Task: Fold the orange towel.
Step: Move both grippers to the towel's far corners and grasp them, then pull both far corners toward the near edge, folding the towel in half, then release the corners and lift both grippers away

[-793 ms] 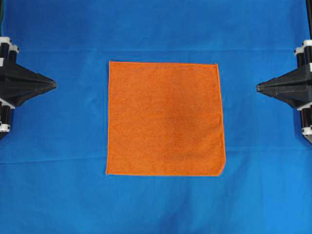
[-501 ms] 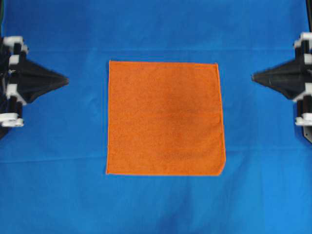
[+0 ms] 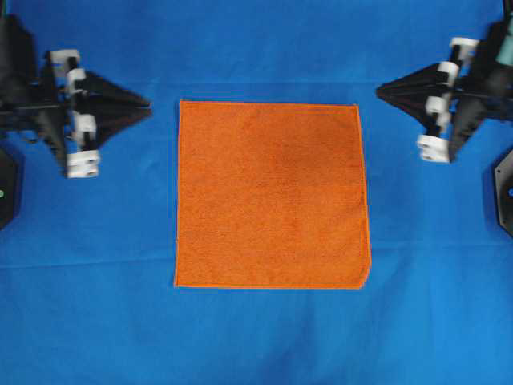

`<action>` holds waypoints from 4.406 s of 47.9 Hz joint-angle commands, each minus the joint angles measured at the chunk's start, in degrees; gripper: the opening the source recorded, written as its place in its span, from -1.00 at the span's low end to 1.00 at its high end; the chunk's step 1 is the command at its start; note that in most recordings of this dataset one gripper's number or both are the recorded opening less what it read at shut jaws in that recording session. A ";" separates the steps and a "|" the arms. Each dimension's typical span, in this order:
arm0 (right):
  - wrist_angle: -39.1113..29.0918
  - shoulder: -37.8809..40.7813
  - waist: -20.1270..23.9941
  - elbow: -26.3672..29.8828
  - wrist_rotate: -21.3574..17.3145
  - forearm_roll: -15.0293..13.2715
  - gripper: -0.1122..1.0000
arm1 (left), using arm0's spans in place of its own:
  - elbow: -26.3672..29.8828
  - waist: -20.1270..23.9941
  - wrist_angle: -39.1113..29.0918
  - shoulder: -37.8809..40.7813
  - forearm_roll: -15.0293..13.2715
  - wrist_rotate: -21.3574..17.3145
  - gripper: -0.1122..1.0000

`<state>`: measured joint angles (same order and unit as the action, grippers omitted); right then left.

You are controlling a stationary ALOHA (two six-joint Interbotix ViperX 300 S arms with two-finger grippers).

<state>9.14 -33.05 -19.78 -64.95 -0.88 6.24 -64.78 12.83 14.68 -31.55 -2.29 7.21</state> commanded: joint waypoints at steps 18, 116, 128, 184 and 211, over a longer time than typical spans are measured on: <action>2.55 23.99 -4.66 5.98 0.18 0.26 0.24 | 6.06 4.75 7.91 23.55 0.00 0.00 0.79; 1.93 22.24 -1.85 5.01 -0.09 0.70 -0.79 | 12.57 4.31 -6.33 26.02 0.35 -7.56 -0.80; -4.04 16.26 8.26 4.22 -2.81 2.29 -0.79 | 11.60 -4.31 -11.60 24.17 0.44 -4.66 -0.80; -4.48 19.60 35.68 6.24 -16.44 2.72 -0.79 | 15.12 -29.00 -12.48 28.39 0.35 10.02 -0.80; -5.27 18.72 34.10 6.33 -16.79 2.37 0.40 | 15.47 -26.02 -14.41 24.87 0.53 7.65 0.51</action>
<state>4.04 -12.04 15.38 -58.89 -17.75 9.40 -50.36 -14.85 0.79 -3.96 -1.93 15.38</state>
